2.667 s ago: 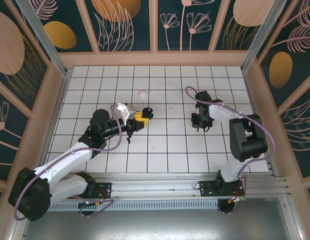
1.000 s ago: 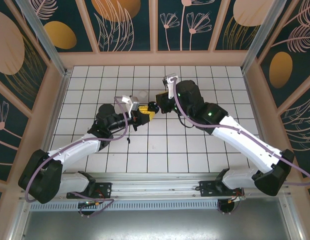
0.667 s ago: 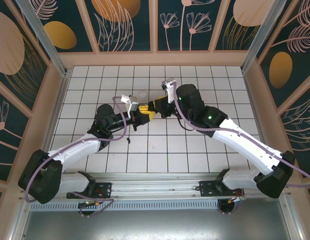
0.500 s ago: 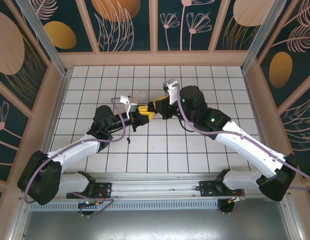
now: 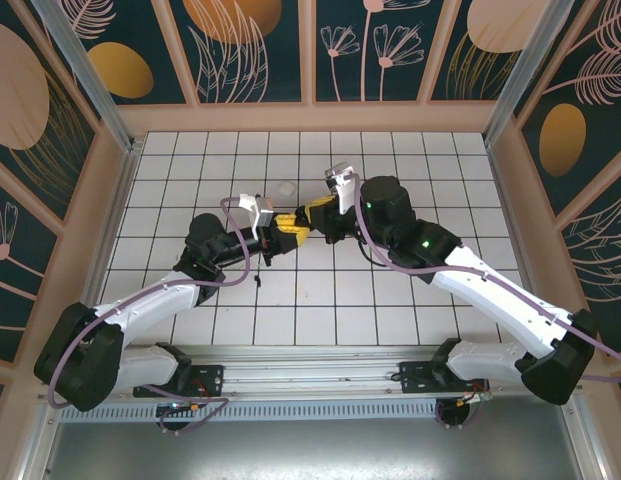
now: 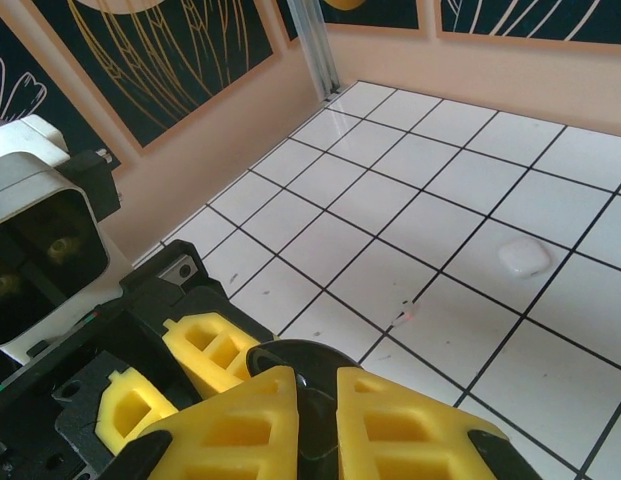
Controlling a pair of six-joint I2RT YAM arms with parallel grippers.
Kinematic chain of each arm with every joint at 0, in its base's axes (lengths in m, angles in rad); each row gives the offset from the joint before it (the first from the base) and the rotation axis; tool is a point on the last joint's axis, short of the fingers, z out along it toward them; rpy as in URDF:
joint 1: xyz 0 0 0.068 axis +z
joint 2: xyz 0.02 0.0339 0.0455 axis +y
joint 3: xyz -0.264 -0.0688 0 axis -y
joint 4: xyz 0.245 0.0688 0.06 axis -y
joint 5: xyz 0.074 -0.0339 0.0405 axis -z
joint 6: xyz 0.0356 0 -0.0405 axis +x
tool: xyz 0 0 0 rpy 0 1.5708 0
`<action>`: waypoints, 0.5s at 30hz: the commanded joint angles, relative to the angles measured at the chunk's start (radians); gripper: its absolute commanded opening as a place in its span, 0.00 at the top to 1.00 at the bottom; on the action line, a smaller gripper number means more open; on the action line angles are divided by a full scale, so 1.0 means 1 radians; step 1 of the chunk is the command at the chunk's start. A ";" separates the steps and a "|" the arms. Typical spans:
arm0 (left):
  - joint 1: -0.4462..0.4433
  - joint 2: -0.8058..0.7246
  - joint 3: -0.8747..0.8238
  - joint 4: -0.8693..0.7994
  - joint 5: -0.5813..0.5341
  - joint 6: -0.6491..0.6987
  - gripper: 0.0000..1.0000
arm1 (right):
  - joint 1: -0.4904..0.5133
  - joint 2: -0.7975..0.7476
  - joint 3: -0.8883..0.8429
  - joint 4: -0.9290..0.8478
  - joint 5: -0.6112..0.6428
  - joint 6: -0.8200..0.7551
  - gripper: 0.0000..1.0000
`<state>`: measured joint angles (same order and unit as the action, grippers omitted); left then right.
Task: Insert the wireless bluetooth earbuds into the charging case
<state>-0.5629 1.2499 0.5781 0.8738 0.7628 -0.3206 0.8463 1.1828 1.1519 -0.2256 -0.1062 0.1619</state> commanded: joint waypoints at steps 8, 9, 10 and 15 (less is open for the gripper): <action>-0.006 -0.038 -0.013 0.082 0.038 -0.014 1.00 | 0.003 -0.047 -0.029 0.052 0.001 -0.021 0.88; -0.005 -0.038 -0.013 0.083 0.038 -0.015 1.00 | 0.004 -0.047 -0.032 0.054 -0.008 -0.016 0.88; -0.006 -0.039 -0.012 0.086 0.037 -0.015 1.00 | 0.004 -0.047 -0.036 0.057 -0.018 -0.010 0.88; -0.007 -0.043 -0.014 0.101 0.034 -0.019 1.00 | 0.005 -0.062 -0.069 0.072 -0.035 0.012 0.88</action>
<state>-0.5629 1.2320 0.5716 0.8898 0.7742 -0.3252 0.8463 1.1454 1.1133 -0.1837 -0.1284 0.1619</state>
